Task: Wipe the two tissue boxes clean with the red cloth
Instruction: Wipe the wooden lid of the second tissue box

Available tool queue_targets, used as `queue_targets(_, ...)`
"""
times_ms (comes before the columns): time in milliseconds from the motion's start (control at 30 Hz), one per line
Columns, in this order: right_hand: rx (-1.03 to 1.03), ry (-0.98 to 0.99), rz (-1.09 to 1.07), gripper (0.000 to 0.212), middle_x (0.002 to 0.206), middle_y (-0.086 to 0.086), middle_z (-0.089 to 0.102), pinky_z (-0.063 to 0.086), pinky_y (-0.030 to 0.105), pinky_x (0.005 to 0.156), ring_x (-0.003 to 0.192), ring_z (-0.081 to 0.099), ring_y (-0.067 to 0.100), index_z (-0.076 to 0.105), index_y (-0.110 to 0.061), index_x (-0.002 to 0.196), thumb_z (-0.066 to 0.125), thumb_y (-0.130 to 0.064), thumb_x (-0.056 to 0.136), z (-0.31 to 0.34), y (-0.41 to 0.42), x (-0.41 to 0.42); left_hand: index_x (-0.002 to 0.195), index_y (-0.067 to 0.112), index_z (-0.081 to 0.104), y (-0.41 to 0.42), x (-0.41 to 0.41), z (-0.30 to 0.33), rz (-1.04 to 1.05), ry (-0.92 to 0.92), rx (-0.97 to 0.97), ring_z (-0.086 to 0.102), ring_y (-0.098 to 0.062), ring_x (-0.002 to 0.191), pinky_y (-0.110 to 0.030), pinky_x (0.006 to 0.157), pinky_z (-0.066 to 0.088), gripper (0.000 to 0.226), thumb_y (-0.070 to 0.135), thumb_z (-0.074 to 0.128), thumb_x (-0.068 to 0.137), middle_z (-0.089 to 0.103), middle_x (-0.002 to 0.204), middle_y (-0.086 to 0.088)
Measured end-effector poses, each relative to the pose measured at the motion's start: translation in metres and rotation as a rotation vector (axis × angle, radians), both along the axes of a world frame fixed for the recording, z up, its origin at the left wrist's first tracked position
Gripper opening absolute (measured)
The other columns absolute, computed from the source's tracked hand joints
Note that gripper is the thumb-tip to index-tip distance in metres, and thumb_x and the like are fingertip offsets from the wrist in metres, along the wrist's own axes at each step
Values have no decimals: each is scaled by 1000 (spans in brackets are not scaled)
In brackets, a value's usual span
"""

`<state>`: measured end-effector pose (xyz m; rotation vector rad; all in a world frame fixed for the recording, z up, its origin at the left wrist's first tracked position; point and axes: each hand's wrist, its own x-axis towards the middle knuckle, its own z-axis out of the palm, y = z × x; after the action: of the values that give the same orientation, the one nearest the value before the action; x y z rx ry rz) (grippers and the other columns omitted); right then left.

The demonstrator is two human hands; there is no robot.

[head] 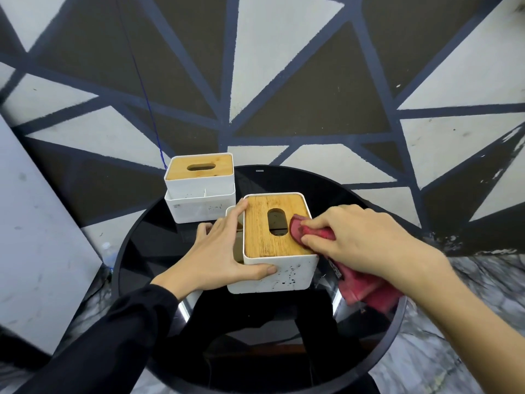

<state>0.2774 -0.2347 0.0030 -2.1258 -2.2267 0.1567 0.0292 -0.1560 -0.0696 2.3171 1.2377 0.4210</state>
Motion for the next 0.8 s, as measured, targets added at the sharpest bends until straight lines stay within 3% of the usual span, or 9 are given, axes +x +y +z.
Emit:
queue_targets(133,66,28,-56,44,123,-4,63,37,37,78,113,62,28,60,-49,135,45,-67,98,-10,42,2,160,48,-16,-5,2,5,3,0,-19,13,16,93,-28,111,14,132,75,77,72,21,144,24)
queue_targets(233,90,68,-50,41,111,-4,66,41,37,74,102,63,25,66,-45,127,43,-65,100,-11,63,5,160,49,-17,-6,2,6,13,22,-29,14,14,93,-28,110,15,132,75,78,73,22,143,23)
queue_targets(333,121,67,-42,42,114,-2,66,41,38,74,103,63,26,62,-46,133,40,-63,102,-14,65,6,161,47,-17,-7,1,7,7,36,-13,13,15,94,-29,110,15,131,75,77,74,22,143,23)
queue_targets(433,102,67,-40,41,118,0,64,44,39,76,105,63,28,59,-46,136,40,-61,103,-15,56,5,161,46,-16,-8,2,7,17,32,-18,12,17,94,-30,112,17,131,74,78,74,20,144,24)
queue_targets(633,-6,94,29,41,99,-13,52,44,35,77,88,56,15,55,-55,140,40,-63,103,0,-14,3,162,46,-15,-4,2,3,18,25,-11,14,17,97,-30,113,16,132,81,74,70,21,145,25)
queue_targets(800,24,99,1,44,93,-15,42,44,34,79,92,56,16,49,-57,145,37,-64,102,-4,-32,-1,159,50,-16,1,0,-2,18,13,-6,14,16,111,-30,115,15,135,93,68,63,21,146,26)
